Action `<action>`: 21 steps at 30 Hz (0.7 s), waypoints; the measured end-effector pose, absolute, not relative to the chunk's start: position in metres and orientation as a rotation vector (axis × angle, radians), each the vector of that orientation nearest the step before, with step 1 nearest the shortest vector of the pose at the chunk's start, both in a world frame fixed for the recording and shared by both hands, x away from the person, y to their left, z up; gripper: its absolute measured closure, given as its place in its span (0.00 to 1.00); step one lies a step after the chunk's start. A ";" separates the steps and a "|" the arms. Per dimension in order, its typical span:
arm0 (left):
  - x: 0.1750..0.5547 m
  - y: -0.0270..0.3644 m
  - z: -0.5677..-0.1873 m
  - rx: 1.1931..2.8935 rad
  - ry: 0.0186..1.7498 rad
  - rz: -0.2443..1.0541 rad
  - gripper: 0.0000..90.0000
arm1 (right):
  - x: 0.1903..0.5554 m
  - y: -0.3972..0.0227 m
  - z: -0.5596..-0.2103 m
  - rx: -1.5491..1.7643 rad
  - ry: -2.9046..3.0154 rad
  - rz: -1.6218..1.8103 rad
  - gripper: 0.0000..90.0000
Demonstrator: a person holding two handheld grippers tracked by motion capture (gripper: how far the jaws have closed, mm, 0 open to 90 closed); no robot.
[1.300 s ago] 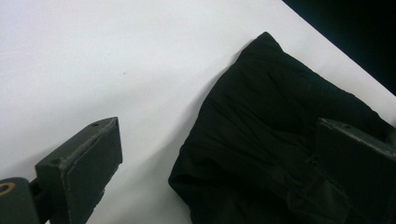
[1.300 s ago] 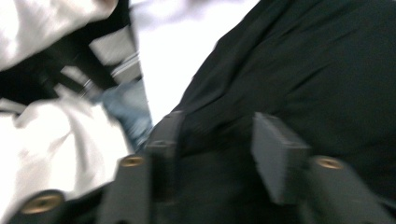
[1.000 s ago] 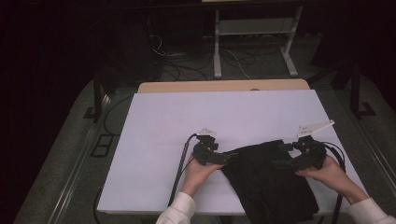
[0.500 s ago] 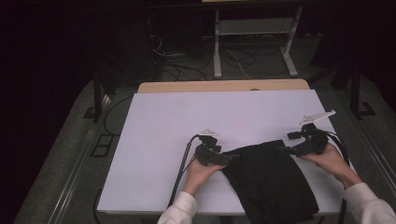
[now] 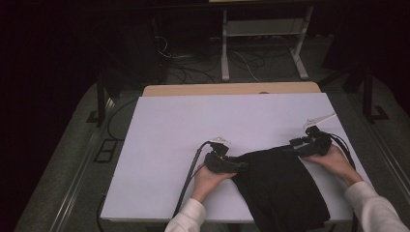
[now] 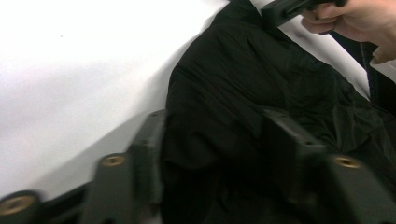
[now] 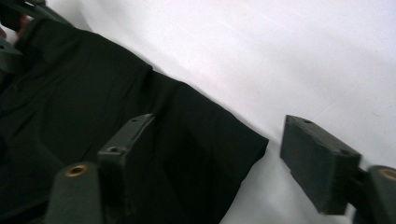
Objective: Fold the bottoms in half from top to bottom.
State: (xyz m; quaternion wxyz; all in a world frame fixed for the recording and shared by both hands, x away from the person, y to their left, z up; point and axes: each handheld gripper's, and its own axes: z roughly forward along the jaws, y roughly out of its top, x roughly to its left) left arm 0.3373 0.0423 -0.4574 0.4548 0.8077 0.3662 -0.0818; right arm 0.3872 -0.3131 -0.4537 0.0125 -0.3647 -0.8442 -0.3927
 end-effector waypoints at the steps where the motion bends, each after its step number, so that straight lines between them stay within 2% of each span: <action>1: 0.337 0.043 -0.457 1.993 0.892 -0.206 0.58 | 0.388 -0.313 -0.454 -1.136 -2.627 -1.228 0.39; 3: 0.337 0.043 -0.457 1.997 0.878 -0.202 0.69 | 0.388 -0.313 -0.454 -1.111 -2.622 -1.232 0.47; 6: 0.338 0.043 -0.457 2.004 0.852 -0.211 0.86 | 0.388 -0.310 -0.455 -1.072 -2.617 -1.222 0.67; 8: 0.338 0.042 -0.455 2.006 0.844 -0.197 0.92 | 0.387 -0.308 -0.455 -1.025 -2.616 -1.194 0.86; 9: 0.338 0.043 -0.454 2.001 0.836 -0.198 0.93 | 0.386 -0.306 -0.455 -1.007 -2.612 -1.174 0.91; 14: 0.341 0.053 -0.444 1.959 0.839 -0.204 0.94 | 0.387 -0.306 -0.449 -1.063 -2.574 -1.203 0.93; 21: 0.351 0.070 -0.425 1.959 0.837 -0.148 0.94 | 0.389 -0.304 -0.439 -1.127 -2.495 -1.318 0.94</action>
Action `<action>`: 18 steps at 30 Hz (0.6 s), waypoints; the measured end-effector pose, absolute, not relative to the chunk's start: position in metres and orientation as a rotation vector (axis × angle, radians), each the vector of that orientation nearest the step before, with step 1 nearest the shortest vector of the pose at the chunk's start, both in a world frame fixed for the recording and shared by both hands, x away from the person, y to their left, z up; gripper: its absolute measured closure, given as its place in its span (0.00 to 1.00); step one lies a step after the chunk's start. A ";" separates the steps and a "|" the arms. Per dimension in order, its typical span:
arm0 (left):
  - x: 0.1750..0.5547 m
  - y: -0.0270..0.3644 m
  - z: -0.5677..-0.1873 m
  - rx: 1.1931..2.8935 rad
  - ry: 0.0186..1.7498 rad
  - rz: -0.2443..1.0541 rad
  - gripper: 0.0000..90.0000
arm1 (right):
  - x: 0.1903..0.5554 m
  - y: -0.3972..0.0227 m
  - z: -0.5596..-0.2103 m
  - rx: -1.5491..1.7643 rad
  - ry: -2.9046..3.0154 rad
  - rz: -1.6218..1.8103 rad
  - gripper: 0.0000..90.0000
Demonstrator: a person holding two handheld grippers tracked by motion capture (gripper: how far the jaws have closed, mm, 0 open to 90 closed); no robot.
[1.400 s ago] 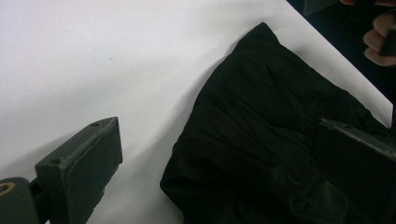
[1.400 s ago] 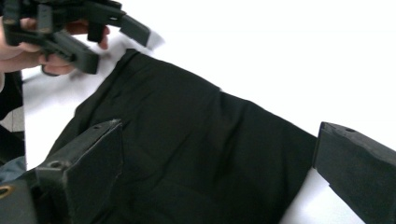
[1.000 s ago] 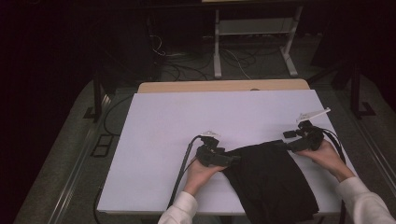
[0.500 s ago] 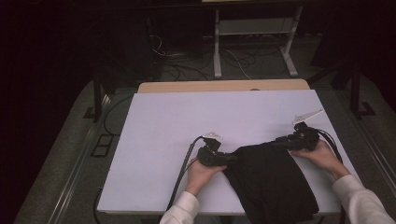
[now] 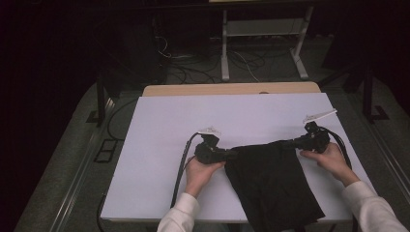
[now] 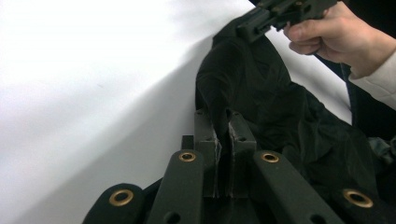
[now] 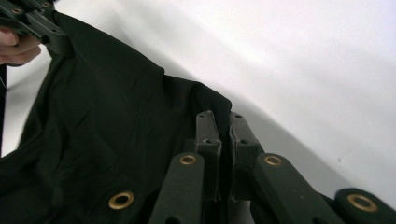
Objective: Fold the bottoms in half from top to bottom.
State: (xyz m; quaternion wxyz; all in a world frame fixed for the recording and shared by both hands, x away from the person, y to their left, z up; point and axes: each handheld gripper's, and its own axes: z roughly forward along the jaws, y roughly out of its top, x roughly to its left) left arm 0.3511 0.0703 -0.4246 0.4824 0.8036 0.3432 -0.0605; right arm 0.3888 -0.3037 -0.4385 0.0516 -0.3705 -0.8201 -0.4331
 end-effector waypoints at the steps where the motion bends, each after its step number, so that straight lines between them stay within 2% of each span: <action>1: 0.353 0.072 -0.421 1.969 0.831 -0.132 0.94 | 0.389 -0.302 -0.437 -1.140 -2.497 -1.330 0.94; 18: 0.376 0.090 -0.386 2.048 0.792 0.029 0.94 | 0.408 -0.276 -0.420 -1.218 -2.427 -1.421 0.94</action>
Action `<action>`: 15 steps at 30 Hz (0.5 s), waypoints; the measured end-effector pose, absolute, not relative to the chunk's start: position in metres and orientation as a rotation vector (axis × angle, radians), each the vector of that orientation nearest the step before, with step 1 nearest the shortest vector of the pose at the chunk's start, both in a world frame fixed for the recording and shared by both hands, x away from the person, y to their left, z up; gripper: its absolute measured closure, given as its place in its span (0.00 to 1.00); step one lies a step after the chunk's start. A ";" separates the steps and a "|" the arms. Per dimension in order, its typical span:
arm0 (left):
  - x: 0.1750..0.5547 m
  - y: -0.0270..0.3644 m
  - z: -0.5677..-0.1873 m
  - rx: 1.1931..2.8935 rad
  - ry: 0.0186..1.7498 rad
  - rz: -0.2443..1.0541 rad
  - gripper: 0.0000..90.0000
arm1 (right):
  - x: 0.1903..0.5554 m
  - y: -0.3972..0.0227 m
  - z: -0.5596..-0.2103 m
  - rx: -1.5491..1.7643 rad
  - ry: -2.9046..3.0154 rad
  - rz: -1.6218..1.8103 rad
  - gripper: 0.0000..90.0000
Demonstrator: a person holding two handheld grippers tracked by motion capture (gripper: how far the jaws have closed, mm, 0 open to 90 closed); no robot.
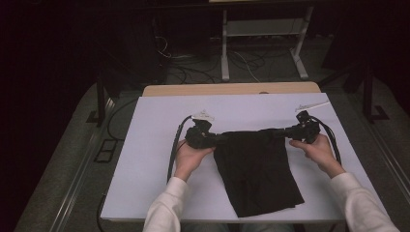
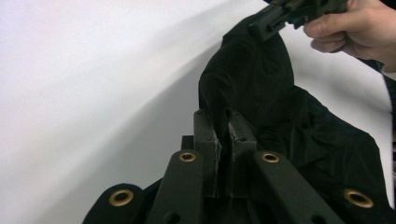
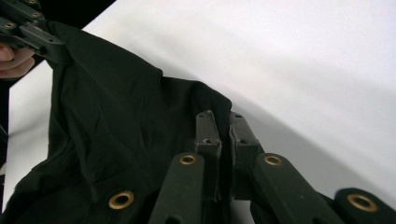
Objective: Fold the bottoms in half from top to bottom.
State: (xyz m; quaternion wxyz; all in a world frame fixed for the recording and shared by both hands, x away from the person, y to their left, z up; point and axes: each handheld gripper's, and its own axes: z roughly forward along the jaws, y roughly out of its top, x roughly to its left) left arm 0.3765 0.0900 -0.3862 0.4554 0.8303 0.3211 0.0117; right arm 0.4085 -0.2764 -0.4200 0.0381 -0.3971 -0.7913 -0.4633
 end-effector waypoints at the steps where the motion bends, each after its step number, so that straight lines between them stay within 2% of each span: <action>1: 0.379 0.091 -0.385 2.053 0.790 0.037 0.94 | 0.410 -0.275 -0.420 -1.225 -2.425 -1.421 0.94; 15: 0.420 0.106 -0.383 2.069 0.787 0.108 0.94 | 0.432 -0.254 -0.416 -1.298 -2.413 -1.428 0.94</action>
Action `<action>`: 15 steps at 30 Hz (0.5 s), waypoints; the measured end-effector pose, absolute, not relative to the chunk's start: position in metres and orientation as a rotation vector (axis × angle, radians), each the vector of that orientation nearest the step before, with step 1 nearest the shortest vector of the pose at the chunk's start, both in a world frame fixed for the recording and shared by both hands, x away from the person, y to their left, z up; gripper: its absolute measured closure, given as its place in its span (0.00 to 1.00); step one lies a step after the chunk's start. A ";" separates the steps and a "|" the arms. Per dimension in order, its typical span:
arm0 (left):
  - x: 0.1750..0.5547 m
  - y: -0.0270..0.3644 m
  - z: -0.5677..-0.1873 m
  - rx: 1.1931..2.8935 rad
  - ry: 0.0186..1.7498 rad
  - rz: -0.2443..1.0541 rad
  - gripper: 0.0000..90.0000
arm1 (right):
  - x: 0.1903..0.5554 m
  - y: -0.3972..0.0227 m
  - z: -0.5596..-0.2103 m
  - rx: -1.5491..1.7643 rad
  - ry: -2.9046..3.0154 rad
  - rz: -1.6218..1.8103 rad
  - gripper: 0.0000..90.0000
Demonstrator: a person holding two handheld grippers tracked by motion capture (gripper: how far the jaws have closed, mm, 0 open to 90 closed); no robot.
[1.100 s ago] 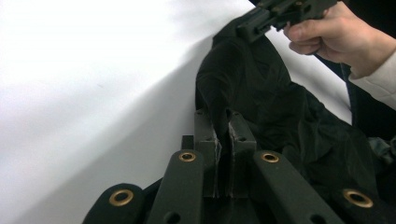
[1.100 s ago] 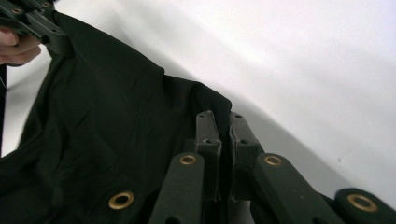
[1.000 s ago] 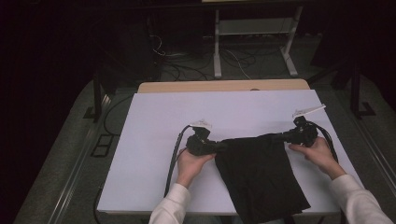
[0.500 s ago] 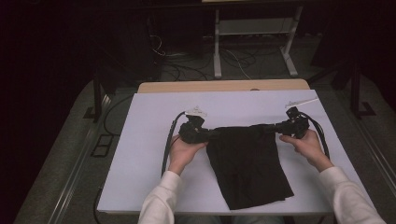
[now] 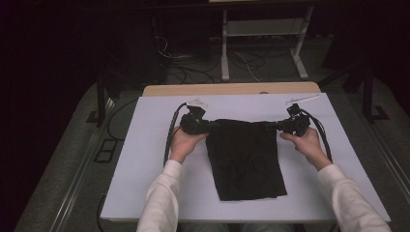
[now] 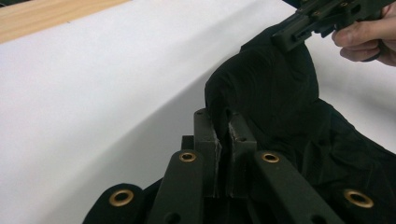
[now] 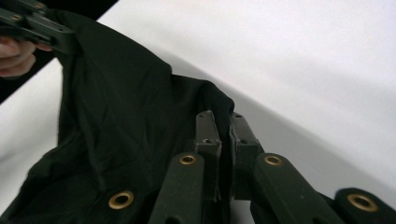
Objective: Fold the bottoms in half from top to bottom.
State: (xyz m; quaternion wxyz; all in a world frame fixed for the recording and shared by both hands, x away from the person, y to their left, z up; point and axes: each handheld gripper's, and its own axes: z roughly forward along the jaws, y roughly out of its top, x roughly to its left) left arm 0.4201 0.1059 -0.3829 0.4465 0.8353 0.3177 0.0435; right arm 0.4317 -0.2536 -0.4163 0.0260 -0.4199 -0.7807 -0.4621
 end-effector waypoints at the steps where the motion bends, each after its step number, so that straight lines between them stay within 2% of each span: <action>1: 0.422 0.107 -0.384 2.066 0.792 0.110 0.94 | 0.433 -0.253 -0.416 -1.303 -2.418 -1.426 0.94; 15: 0.452 0.114 -0.391 2.063 0.828 0.145 0.94 | 0.456 -0.242 -0.413 -1.357 -2.445 -1.417 0.94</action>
